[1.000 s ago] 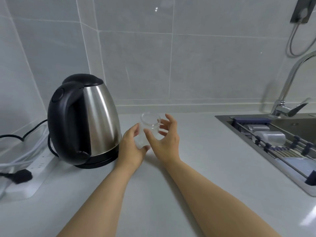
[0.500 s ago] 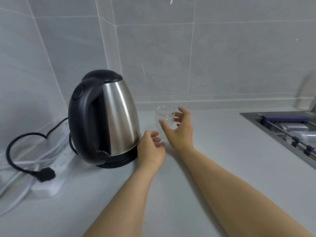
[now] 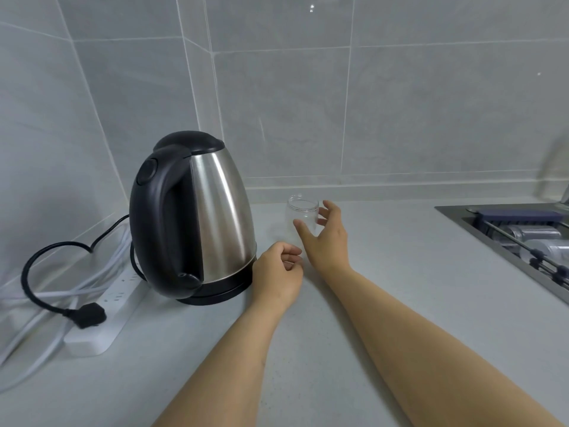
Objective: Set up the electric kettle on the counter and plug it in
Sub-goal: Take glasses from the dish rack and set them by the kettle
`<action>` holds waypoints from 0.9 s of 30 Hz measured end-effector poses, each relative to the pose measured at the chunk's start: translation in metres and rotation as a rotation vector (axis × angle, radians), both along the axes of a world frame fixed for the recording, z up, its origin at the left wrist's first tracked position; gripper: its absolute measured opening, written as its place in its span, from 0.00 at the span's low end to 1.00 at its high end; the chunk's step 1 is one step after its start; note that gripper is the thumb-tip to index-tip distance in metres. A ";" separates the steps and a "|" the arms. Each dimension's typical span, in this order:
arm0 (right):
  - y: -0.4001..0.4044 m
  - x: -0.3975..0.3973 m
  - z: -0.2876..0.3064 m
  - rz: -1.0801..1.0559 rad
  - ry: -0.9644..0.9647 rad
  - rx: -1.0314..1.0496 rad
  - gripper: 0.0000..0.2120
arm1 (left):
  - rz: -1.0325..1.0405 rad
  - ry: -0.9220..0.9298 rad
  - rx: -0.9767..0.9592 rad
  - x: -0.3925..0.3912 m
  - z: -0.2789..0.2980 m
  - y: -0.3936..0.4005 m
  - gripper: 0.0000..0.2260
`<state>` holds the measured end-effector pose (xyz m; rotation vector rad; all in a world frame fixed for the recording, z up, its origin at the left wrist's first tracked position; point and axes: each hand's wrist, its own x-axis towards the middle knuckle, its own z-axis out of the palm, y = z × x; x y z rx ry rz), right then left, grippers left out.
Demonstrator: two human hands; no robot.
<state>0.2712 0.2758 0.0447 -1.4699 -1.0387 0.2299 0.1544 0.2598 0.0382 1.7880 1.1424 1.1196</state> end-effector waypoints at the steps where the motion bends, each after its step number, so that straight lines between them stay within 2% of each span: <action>1: 0.001 0.000 -0.001 -0.002 -0.009 -0.013 0.32 | -0.003 0.004 0.003 0.000 0.000 0.000 0.07; 11: -0.020 -0.001 -0.001 -0.014 0.020 -0.078 0.27 | -0.016 -0.019 0.028 -0.003 0.001 -0.008 0.06; 19: -0.066 0.015 -0.002 -0.033 -0.004 -0.092 0.07 | 0.009 -0.126 -0.031 -0.001 0.003 -0.022 0.06; 23: -0.095 0.029 0.002 -0.078 0.140 -0.073 0.06 | 0.012 -0.231 -0.074 0.007 0.004 -0.038 0.07; 27: -0.122 0.050 0.001 -0.165 0.157 -0.081 0.07 | -0.079 -0.232 -0.082 0.026 0.004 -0.064 0.06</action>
